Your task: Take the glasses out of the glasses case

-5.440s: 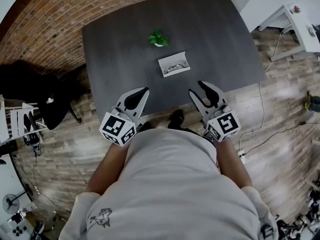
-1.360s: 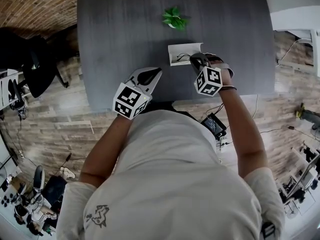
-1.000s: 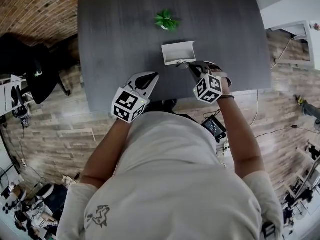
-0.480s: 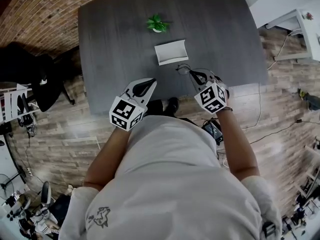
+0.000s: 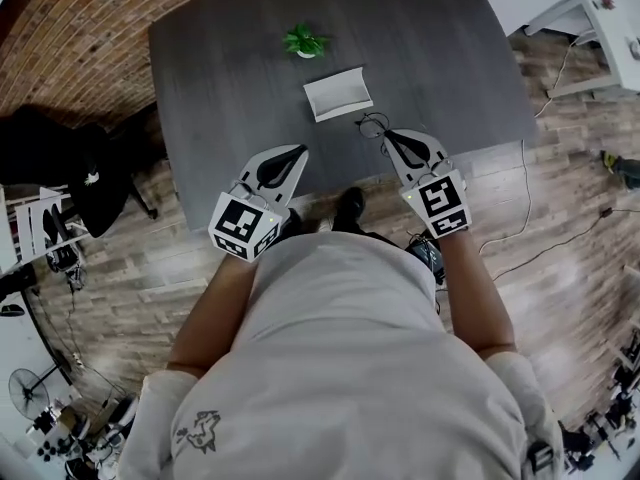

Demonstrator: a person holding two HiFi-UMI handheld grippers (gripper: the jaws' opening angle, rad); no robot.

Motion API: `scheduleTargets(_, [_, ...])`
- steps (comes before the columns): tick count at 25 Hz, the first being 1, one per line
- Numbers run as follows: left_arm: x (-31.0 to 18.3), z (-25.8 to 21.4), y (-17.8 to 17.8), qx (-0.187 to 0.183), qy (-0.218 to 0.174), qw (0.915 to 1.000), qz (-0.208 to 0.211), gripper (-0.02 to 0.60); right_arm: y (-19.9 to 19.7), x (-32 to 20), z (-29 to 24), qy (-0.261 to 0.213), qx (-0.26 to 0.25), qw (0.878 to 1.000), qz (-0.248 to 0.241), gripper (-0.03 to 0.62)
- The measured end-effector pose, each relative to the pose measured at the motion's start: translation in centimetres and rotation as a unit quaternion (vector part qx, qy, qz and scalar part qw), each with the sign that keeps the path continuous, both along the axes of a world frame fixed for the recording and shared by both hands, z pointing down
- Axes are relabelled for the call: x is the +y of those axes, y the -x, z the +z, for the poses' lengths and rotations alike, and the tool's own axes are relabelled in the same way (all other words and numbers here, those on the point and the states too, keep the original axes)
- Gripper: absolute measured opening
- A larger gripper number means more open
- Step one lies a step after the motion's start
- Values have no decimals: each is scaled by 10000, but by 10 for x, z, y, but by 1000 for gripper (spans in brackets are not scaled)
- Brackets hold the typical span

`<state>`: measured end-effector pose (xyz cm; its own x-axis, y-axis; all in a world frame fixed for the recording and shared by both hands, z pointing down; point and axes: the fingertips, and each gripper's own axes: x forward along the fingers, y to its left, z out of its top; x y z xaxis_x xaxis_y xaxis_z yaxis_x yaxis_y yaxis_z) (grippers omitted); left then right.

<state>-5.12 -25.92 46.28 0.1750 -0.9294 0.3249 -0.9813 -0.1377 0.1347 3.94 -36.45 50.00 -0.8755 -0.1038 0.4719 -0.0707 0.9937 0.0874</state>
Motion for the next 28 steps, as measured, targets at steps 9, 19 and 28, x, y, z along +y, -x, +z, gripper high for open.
scheduleTargets(9, [40,-32,12,6,-431,9988,240,11,-10,45,-33,6,-333,9978,566,14])
scheduleTargets(19, [138,-40,37,39,-505,9966,642,11,0,138,-55,-185,-561,9919,1124,14])
scheduleTargets(28, [200,-29,49,158,-437,9925,1132,11,-2,210,-55,-211,-591,9847,1625,14])
